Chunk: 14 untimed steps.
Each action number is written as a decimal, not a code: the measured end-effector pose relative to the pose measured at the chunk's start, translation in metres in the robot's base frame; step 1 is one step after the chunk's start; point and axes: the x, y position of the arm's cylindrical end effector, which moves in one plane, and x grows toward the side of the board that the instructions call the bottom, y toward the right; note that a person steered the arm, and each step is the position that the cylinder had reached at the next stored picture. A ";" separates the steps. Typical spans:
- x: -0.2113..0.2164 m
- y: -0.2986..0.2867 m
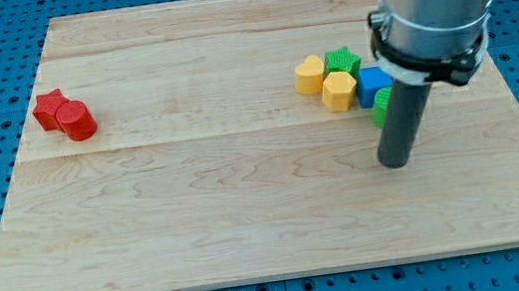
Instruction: Point your arm to the yellow hexagon
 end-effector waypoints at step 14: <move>0.060 -0.171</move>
